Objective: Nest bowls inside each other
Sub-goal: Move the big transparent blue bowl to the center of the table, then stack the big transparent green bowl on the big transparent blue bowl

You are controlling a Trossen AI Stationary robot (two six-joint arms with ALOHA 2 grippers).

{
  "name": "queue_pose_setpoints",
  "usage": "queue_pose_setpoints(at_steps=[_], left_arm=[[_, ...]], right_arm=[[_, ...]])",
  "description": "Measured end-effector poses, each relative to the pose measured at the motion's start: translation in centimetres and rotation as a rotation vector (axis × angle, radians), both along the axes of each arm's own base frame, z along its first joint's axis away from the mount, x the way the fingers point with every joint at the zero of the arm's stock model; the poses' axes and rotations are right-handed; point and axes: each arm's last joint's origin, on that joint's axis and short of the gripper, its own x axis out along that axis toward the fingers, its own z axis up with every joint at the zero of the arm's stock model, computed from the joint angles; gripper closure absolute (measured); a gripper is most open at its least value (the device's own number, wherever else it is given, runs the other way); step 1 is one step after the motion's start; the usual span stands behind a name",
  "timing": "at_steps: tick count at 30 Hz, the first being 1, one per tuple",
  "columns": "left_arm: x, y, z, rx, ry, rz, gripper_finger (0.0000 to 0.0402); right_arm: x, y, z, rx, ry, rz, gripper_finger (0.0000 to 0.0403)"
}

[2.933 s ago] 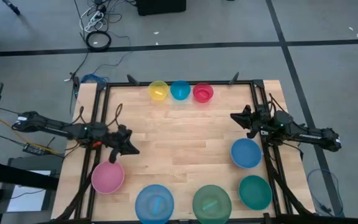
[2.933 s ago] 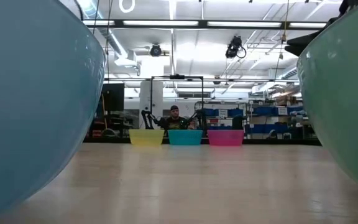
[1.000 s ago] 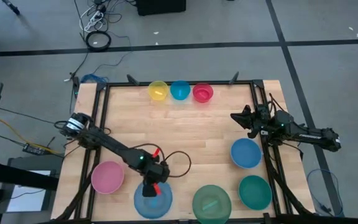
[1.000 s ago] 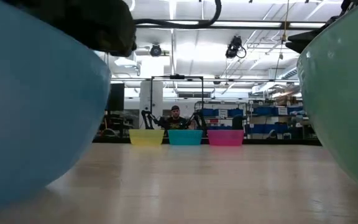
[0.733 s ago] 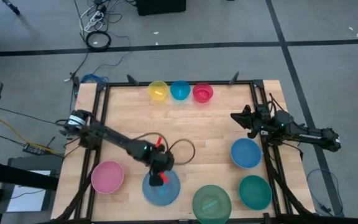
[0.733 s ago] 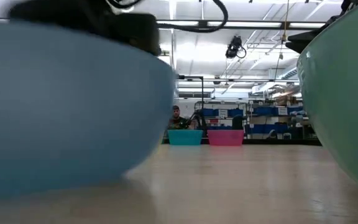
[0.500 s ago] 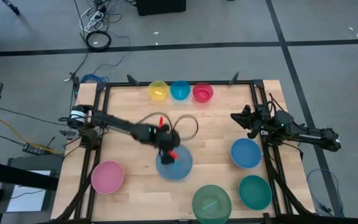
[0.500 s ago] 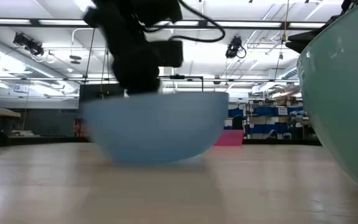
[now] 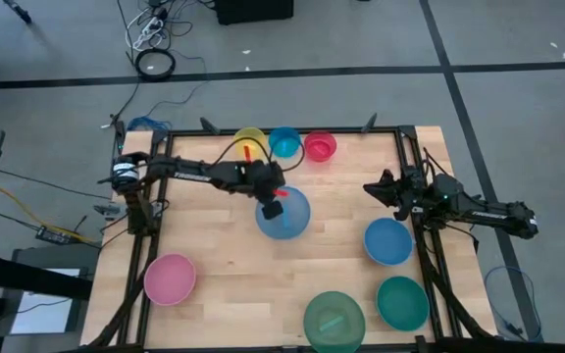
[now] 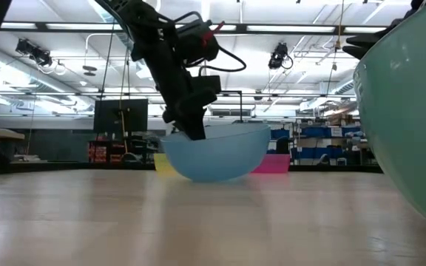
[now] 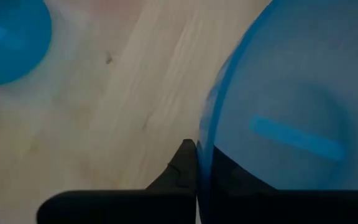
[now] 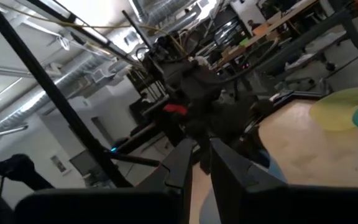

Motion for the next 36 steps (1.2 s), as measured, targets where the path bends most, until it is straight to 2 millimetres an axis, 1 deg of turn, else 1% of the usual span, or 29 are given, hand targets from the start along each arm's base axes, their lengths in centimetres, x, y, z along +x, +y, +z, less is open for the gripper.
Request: queue_pose_setpoints(at_steps=[3,8,17,20,22,25,29,33,36], left_arm=[[0.0,0.1,0.0,-0.027,-0.009,-0.012,0.0393],[0.0,-0.3,-0.3,-0.067,-0.002,-0.048,0.0355],[0.4,-0.9,0.0,-0.057,-0.038,-0.059,0.0314],[0.6,-1.0,0.2,-0.054,-0.052,-0.058,0.0294],[1.0,-1.2,0.8,-0.052,-0.062,-0.061,0.0282],[1.7,-1.7,2.3,-0.036,-0.073,-0.072,0.0267],[2.6,-2.7,5.2,-0.017,-0.077,-0.096,0.0259],[3.0,-4.2,9.1,0.046,-0.112,-0.142,0.0259],[2.3,-5.2,12.6,0.088,-0.195,-0.164,0.0259]], right_arm=[[0.0,0.1,-0.1,0.015,0.007,0.031,0.0355],[0.0,0.1,-0.1,0.043,0.010,0.048,0.0342],[0.0,0.1,-0.1,0.042,0.012,0.063,0.0276],[0.1,0.3,-0.2,0.037,0.021,0.110,0.0254],[0.3,0.3,-0.4,0.053,0.042,0.147,0.0243],[0.7,0.4,-0.8,0.092,0.099,0.192,0.0236],[1.4,0.6,-1.5,0.142,0.186,0.246,0.0235],[2.4,1.2,-1.5,0.164,0.239,0.321,0.0235],[3.4,1.9,-0.2,0.132,0.281,0.341,0.0235]])
